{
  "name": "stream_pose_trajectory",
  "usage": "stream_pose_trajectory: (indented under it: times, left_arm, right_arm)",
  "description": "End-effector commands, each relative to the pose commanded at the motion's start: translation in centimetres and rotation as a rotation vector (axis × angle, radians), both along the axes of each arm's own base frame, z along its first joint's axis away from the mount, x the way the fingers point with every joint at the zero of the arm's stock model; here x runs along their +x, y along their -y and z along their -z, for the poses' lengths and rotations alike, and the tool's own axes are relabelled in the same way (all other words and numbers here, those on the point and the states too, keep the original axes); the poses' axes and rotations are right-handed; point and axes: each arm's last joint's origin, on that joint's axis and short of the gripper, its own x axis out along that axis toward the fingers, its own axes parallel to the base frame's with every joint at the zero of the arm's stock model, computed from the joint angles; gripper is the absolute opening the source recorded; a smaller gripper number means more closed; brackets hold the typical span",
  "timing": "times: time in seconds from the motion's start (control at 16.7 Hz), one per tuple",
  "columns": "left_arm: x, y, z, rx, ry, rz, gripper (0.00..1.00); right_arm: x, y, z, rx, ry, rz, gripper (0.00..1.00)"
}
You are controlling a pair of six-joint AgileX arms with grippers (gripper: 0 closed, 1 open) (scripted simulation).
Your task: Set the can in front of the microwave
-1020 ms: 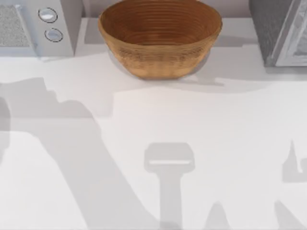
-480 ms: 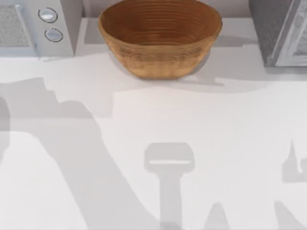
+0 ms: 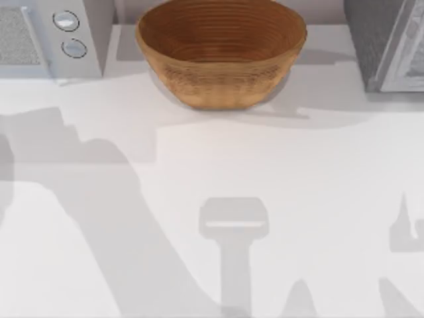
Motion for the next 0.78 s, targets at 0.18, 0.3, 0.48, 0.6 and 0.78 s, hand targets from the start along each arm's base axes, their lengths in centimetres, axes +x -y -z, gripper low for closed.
stream_pose_trajectory:
  times: [0.18, 0.3, 0.48, 0.6, 0.78]
  left_arm:
    - [0.0, 0.0, 0.0, 0.000, 0.000, 0.000, 1.00]
    - [0.0, 0.0, 0.0, 0.000, 0.000, 0.000, 1.00]
    - [0.0, 0.1, 0.0, 0.000, -0.001, 0.002, 1.00]
    - [0.1, 0.0, -0.8, -0.002, -0.002, -0.001, 1.00]
    - [0.1, -0.1, -2.9, -0.001, 0.004, 0.000, 1.00]
  right_arm:
    - [0.0, 0.0, 0.0, 0.000, 0.000, 0.000, 1.00]
    - [0.0, 0.0, 0.0, 0.000, 0.000, 0.000, 1.00]
    - [0.0, 0.0, 0.0, 0.000, 0.000, 0.000, 1.00]
    - [0.0, 0.0, 0.0, 0.000, 0.000, 0.000, 1.00]
    - [0.0, 0.0, 0.0, 0.000, 0.000, 0.000, 1.00]
